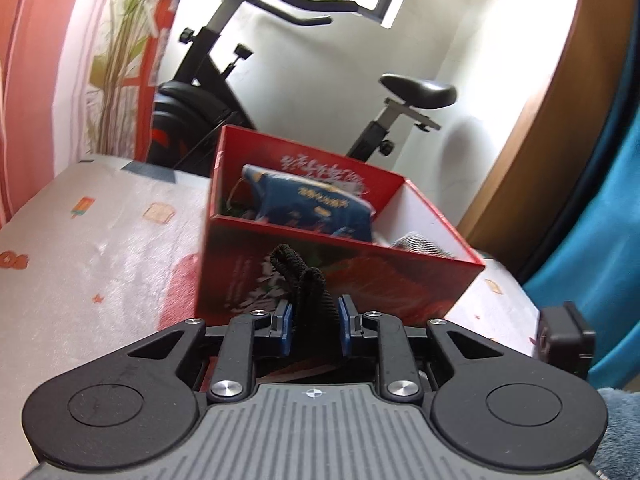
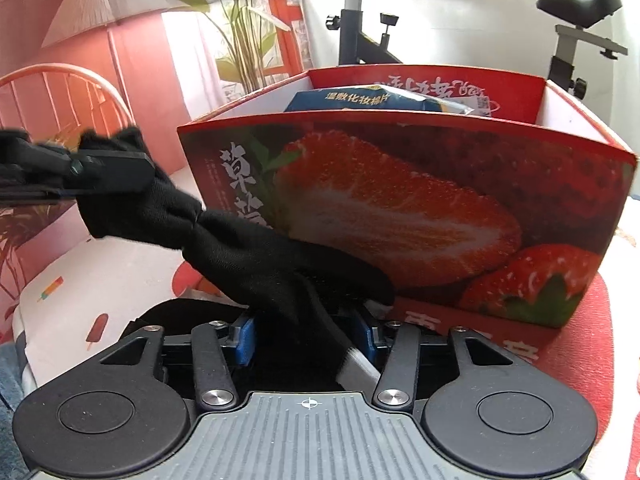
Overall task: Organize soft objects
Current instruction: 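Lift the black cloth with both grippers and carry it toward the box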
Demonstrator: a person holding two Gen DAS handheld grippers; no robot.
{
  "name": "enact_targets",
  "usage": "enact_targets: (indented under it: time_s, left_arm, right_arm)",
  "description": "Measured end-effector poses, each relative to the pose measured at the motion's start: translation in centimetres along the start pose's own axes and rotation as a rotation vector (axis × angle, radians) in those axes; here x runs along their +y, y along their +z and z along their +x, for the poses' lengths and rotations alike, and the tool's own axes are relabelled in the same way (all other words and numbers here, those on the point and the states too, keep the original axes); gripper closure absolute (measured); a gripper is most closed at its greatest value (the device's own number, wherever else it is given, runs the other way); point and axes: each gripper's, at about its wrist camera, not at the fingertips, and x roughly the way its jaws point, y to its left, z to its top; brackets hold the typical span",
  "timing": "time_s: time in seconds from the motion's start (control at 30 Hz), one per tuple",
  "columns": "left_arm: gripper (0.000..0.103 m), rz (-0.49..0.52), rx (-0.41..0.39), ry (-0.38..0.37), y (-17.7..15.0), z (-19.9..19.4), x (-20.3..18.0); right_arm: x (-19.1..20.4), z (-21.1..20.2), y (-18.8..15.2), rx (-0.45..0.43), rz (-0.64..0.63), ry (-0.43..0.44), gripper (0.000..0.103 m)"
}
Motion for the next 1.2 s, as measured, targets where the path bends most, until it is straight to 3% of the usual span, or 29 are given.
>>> enact_targets:
  time_s: [0.03,0.1,0.33,0.9,1.1,1.2]
  left_arm:
    - [0.079,0.007,-0.004,-0.002,0.0,0.0,-0.2]
    - [0.079,0.008,-0.010,0.009,0.0,-0.1,-0.2]
    - [0.079,-0.070,0.005,0.042,0.2,0.2,1.4]
    - [0.079,-0.048,-0.100,-0.083,5.0,-0.7,-0.9]
    - [0.079,-0.084,-0.076,-0.130,7.2,1.7,-1.3]
    - [0.079,-0.105,-0.025,-0.124,7.7,3.9,-1.2]
  right_arm:
    - [0.0,-0.1,0.0,-0.007,0.002,0.003,0.078]
    - [0.1,-0.5,0.1,-0.027,0.007,0.004,0.088]
    - [-1.4,-3.7,0.6,-0.138,0.124,0.041,0.088]
    - [-2.2,-9.6,5.8,-0.371,0.130,0.056,0.093]
    - [-3.8,-9.7,8.0,-0.398,0.124,0.006,0.093]
    - [-5.0,-8.4,8.7,-0.369,0.146,-0.022,0.093]
